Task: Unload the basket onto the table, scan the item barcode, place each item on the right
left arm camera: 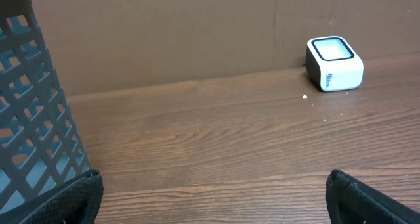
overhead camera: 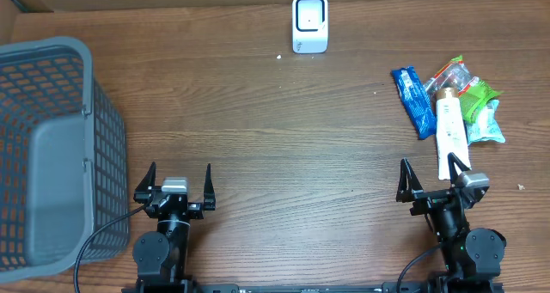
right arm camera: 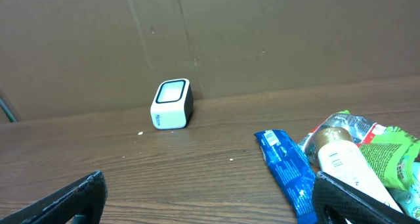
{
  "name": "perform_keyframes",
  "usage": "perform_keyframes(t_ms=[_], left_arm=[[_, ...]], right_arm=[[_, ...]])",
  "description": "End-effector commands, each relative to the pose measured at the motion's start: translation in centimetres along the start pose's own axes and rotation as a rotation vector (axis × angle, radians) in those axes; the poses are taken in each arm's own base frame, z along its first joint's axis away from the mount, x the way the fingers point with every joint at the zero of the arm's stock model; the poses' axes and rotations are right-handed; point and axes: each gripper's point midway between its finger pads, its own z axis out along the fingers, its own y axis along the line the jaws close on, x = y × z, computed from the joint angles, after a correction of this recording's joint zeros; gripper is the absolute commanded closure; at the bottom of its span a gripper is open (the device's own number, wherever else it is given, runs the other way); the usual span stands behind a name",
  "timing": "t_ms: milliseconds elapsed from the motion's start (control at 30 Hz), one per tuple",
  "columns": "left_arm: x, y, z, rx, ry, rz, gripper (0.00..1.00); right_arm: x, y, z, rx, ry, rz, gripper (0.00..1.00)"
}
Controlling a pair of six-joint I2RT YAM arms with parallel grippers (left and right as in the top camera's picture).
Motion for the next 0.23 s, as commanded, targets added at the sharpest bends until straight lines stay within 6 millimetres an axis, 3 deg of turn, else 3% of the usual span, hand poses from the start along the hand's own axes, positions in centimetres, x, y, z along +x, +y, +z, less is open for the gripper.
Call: perform_keyframes(t_ms=[0, 200], left_arm=[[0.00, -0.14, -0.02, 0.009, -0.008, 0.022, 0.00], [0.00, -0.14, -0.02, 0.009, -0.008, 0.022, 0.01]], right_arm=[[0.12, 0.01, 0.00, -0.001, -0.006, -0.002, 0.00], [0.12, 0.01, 0.00, -0.001, -0.006, -0.002, 0.00]])
